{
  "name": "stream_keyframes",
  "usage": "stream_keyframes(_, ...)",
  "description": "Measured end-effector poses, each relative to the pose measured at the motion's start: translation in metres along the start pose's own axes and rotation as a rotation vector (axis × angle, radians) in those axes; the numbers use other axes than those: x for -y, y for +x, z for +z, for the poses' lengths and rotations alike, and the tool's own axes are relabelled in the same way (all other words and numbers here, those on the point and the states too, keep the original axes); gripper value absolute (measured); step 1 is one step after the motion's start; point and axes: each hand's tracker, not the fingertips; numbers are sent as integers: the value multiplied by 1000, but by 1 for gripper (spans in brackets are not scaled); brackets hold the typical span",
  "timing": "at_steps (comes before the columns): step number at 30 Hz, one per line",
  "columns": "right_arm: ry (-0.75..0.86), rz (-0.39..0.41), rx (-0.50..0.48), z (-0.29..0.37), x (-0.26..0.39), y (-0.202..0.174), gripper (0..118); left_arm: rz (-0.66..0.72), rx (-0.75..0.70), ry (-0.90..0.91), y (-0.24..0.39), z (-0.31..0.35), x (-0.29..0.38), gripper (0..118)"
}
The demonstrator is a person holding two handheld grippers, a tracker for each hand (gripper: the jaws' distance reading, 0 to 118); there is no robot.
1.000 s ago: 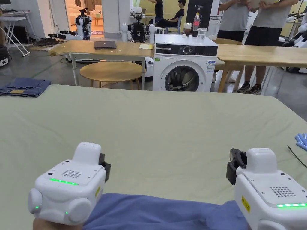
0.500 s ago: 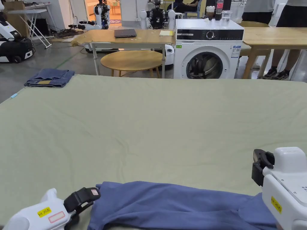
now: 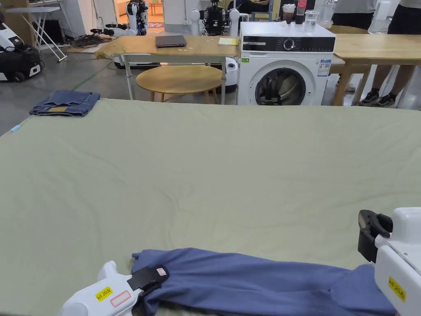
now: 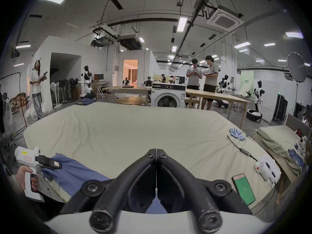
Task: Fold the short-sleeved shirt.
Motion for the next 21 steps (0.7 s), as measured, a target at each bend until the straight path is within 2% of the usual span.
stream_keyframes(3, -6, -5, 3, 0, 1, 1, 0, 2, -95, 96, -5, 14, -20, 6)
stream_keyframes(8, -11, -6, -9, 0, 3, -2, 0, -327, -231, 105, 22, 33, -35, 6)
stream_keyframes(11, -13, -5, -19, 0, 4, -5, 0, -644, -285, 153, 77, 38, -12, 6)
stream_keyframes(15, -9, 2, -30, 2, 5, -6, 0, -1170, -321, 165, 160, 21, 57, 6)
stream_keyframes(18, -5, 7, -32, 6, 7, -4, 0, -1461, -370, 83, 195, -13, 121, 6)
stream_keyframes(21, -3, 1, -28, 9, 12, 4, 0, -1689, -416, -26, 195, -54, 185, 6)
